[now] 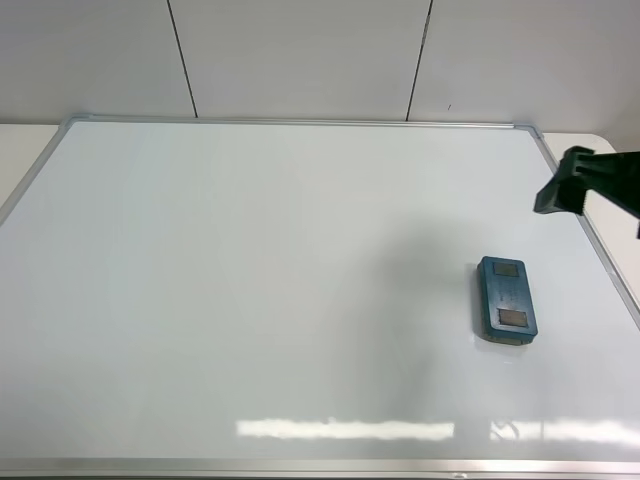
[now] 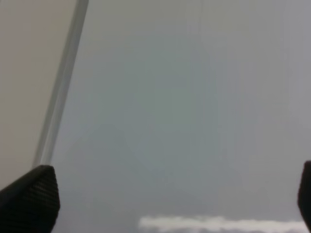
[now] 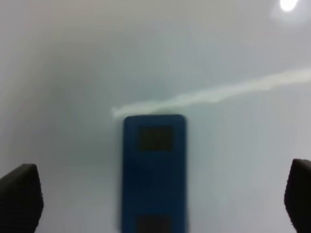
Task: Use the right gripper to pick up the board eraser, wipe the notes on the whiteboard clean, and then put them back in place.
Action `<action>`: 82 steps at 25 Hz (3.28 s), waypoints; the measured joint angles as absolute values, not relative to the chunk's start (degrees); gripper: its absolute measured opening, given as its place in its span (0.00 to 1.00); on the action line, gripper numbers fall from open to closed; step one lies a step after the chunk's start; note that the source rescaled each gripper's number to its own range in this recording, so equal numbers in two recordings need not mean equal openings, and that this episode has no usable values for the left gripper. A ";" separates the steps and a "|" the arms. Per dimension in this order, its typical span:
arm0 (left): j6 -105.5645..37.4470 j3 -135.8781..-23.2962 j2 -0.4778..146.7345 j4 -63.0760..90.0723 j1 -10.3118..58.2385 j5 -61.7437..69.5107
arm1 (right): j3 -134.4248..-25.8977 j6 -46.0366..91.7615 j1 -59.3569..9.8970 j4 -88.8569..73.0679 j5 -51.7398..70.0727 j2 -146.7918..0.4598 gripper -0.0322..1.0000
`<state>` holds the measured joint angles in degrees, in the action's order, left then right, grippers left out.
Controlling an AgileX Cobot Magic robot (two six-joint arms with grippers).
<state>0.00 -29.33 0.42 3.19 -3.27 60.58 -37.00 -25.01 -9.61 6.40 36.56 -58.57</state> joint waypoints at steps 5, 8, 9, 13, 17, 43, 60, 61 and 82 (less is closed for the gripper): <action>0.00 -29.33 0.42 3.19 -3.27 60.58 | -39.29 -21.76 -1.13 9.42 45.33 -49.60 1.00; 0.00 -29.33 0.42 3.19 -3.27 60.58 | -40.99 -20.25 1.78 11.02 49.98 -44.24 1.00; 0.00 -29.33 0.42 3.19 -3.27 60.58 | -41.22 -19.81 2.06 11.23 50.73 -42.58 1.00; 0.00 -29.33 0.42 3.19 -3.27 60.58 | -41.64 -18.35 2.30 11.29 52.31 -35.90 1.00; 0.00 -29.33 0.42 3.19 -3.27 60.58 | -41.68 -14.38 2.30 11.11 53.20 -25.55 1.00; 0.00 -29.33 0.42 3.19 -3.27 60.58 | -28.75 -2.30 2.30 -0.85 62.43 0.16 1.00; 0.00 -29.33 0.42 3.19 -3.27 60.58 | -28.05 -1.61 2.30 -2.22 61.04 0.16 1.00; 0.00 -29.33 0.42 3.19 -3.27 60.58 | -28.05 -1.61 2.30 -2.22 61.04 0.16 1.00; 0.00 -29.33 0.42 3.19 -3.27 60.58 | -28.05 -1.61 2.30 -2.22 61.04 0.16 1.00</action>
<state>0.00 -29.33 0.42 3.19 -3.27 60.58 -28.05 -1.61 2.30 -2.22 61.04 0.16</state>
